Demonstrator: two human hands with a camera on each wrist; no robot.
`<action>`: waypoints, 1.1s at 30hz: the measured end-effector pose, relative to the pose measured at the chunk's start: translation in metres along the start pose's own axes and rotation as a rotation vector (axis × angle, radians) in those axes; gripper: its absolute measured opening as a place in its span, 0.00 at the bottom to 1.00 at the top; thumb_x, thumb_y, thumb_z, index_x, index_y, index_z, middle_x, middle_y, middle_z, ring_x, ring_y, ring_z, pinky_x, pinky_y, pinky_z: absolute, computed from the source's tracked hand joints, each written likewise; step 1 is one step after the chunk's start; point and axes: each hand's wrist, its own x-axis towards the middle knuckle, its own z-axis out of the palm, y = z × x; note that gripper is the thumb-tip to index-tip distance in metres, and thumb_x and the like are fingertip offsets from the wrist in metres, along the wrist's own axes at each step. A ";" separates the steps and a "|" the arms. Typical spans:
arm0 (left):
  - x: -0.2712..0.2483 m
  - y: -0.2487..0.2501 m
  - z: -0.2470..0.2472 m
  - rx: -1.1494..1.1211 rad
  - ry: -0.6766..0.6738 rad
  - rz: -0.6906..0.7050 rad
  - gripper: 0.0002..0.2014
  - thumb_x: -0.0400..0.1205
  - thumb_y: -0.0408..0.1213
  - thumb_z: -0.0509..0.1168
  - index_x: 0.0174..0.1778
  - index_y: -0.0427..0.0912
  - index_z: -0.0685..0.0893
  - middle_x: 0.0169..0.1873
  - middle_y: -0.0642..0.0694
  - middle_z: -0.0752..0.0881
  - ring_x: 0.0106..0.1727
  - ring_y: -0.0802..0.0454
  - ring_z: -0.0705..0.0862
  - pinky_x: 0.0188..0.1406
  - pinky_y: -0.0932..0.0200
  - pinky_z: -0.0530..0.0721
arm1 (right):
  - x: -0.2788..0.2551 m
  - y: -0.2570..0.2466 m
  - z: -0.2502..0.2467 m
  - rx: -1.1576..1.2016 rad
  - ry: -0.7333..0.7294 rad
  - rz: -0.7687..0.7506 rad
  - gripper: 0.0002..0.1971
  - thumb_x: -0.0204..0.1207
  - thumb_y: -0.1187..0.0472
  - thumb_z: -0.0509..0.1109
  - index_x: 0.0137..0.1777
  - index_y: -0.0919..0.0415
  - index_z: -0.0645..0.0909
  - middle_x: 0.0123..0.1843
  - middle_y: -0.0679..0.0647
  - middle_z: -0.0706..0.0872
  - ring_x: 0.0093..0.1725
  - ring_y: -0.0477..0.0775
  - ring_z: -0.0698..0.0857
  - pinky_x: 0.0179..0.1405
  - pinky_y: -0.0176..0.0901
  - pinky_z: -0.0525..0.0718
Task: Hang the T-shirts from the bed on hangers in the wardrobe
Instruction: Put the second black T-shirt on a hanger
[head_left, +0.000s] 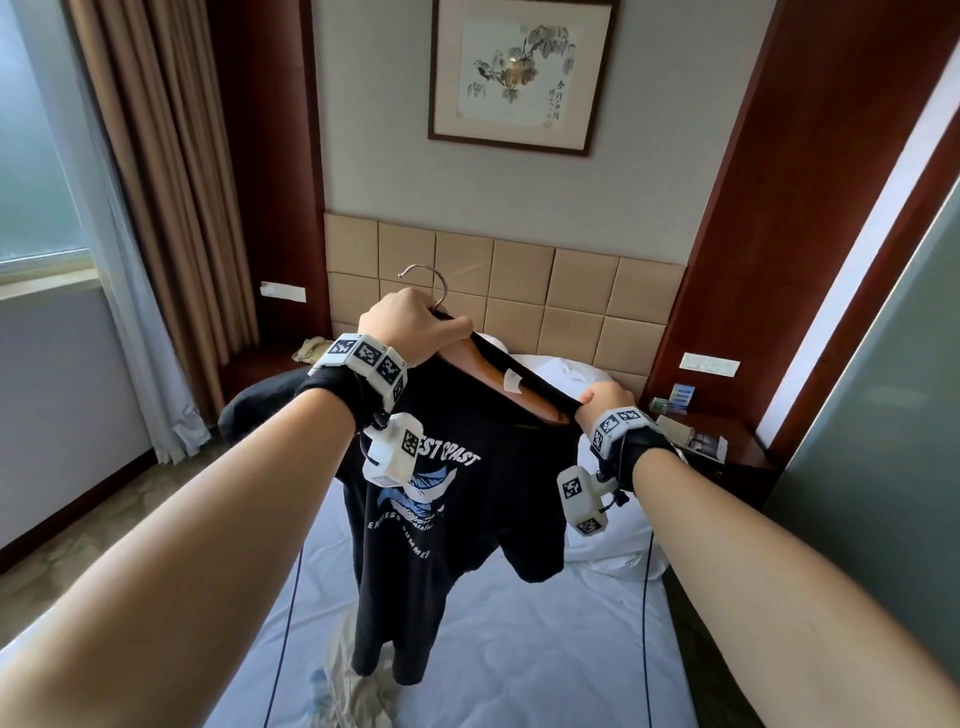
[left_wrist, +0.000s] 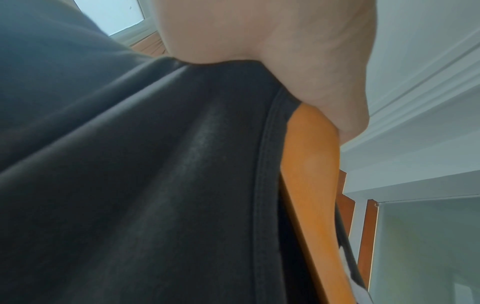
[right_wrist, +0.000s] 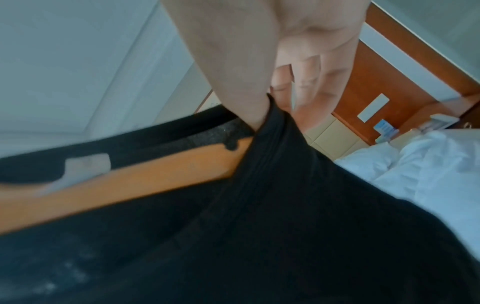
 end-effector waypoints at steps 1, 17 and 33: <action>0.000 -0.001 0.001 -0.006 -0.004 -0.003 0.22 0.69 0.62 0.68 0.27 0.44 0.80 0.25 0.50 0.80 0.32 0.47 0.82 0.30 0.60 0.73 | 0.000 -0.002 0.000 0.005 0.011 -0.002 0.13 0.79 0.65 0.67 0.33 0.55 0.75 0.40 0.55 0.79 0.42 0.59 0.79 0.43 0.41 0.77; -0.010 -0.015 0.010 -0.349 -0.055 -0.037 0.27 0.73 0.56 0.75 0.16 0.48 0.72 0.10 0.59 0.73 0.16 0.63 0.72 0.18 0.66 0.66 | -0.023 -0.060 0.013 0.223 -0.010 -0.255 0.23 0.81 0.42 0.45 0.52 0.51 0.80 0.60 0.56 0.86 0.57 0.63 0.81 0.54 0.48 0.72; 0.024 -0.089 0.022 -0.543 -0.234 0.041 0.28 0.82 0.65 0.61 0.38 0.40 0.85 0.34 0.46 0.85 0.37 0.52 0.83 0.44 0.56 0.81 | -0.052 -0.126 0.040 0.176 0.198 -0.312 0.09 0.74 0.55 0.70 0.52 0.46 0.81 0.43 0.51 0.87 0.43 0.61 0.85 0.39 0.50 0.82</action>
